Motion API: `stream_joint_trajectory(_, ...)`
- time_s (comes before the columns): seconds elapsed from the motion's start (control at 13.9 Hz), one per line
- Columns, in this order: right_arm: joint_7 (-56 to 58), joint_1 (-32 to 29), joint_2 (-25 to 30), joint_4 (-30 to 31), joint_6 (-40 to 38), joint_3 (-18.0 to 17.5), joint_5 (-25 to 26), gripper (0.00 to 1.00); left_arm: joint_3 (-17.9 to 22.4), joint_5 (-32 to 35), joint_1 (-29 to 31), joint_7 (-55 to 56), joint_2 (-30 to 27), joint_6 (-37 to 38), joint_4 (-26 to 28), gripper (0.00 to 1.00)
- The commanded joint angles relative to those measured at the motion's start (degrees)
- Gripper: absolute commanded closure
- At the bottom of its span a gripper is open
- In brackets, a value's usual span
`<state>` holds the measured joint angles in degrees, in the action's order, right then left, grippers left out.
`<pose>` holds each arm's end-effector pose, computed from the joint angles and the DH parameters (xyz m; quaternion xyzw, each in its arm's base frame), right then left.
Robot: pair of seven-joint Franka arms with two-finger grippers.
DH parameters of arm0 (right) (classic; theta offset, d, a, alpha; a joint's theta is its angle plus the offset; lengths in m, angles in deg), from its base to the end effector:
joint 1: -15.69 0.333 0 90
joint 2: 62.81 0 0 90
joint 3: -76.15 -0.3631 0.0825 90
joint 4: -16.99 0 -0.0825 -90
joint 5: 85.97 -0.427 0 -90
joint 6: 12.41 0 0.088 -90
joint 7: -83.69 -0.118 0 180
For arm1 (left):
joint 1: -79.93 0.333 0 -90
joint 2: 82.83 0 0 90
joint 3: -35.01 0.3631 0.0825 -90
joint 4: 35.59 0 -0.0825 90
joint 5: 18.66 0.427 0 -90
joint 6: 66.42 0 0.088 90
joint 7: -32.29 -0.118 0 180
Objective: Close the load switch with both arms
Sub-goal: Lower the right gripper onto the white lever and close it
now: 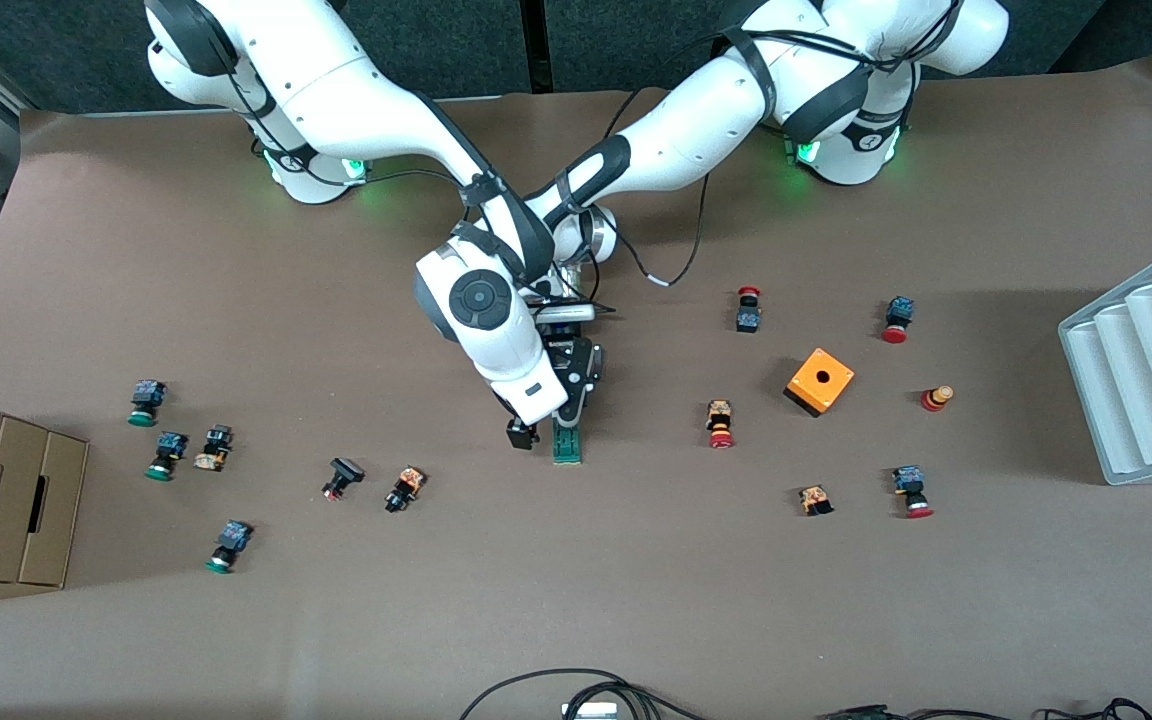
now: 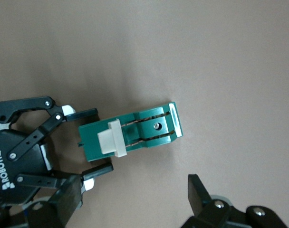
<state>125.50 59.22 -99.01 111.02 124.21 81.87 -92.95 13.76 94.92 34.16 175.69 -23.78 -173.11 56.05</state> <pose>0.5937 0.4763 0.2589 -0.7860 -0.6153 -0.0584 0.0134 0.3895 -0.6204 0.0430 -0.8115 -0.0245 -0.5837 0.0104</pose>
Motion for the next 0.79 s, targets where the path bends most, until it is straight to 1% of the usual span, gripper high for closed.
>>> stream_joint_trajectory(0.0, 0.0, 0.8, -2.6, -3.1, 0.7, 1.0, -0.7, 0.0, 0.7, 0.6, -0.7, 1.4, 1.3, 0.8, -0.8, 0.26)
stream_joint_trajectory(0.72, -1.0, 1.9, -5.1, -3.3, 3.5, 1.0, -0.7, 0.0, 0.8, 0.6, -0.6, 1.3, 1.3, 0.9, -0.8, 0.26)
